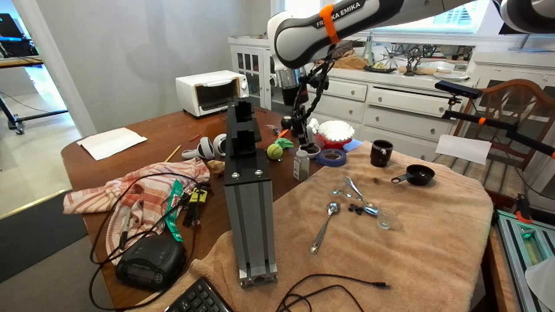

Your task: Move the glass jar backwards then place the lid on the jar.

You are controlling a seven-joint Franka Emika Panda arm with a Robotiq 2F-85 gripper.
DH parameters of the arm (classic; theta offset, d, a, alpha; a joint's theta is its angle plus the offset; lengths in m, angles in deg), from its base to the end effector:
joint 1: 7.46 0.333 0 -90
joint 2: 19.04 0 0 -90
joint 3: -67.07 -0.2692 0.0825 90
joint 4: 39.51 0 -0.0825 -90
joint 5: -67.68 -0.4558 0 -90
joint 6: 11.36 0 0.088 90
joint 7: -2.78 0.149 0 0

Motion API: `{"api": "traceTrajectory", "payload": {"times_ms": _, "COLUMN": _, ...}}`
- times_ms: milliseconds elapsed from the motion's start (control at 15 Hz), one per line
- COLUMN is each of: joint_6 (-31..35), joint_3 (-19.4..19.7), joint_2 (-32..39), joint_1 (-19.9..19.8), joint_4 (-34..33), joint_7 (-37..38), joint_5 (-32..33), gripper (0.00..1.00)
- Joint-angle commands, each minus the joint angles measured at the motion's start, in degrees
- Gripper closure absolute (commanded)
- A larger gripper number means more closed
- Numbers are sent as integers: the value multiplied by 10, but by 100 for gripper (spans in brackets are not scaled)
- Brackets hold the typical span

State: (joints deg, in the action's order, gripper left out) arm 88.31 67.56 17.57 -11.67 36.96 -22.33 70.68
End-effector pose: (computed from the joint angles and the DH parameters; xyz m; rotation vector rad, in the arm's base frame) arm 0.7266 -0.0660 0.2320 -3.0588 -0.5759 0.3760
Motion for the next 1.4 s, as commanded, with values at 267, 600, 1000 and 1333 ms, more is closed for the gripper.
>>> {"api": "traceTrajectory", "payload": {"times_ms": 267, "joint_6": -16, "joint_3": -4, "joint_2": 27, "joint_1": 11, "joint_4": -20, "joint_7": 19, "joint_5": 36, "gripper": 77}}
{"api": "traceTrajectory", "payload": {"times_ms": 600, "joint_6": -18, "joint_3": -1, "joint_2": 48, "joint_1": 15, "joint_4": -38, "joint_7": 30, "joint_5": 55, "gripper": 77}}
{"api": "traceTrajectory", "payload": {"times_ms": 1000, "joint_6": -21, "joint_3": -3, "joint_2": 76, "joint_1": 10, "joint_4": -76, "joint_7": 27, "joint_5": 56, "gripper": 77}}
{"api": "traceTrajectory", "payload": {"times_ms": 1333, "joint_6": -38, "joint_3": 0, "joint_2": 96, "joint_1": 5, "joint_4": -108, "joint_7": 8, "joint_5": 62, "gripper": 77}}
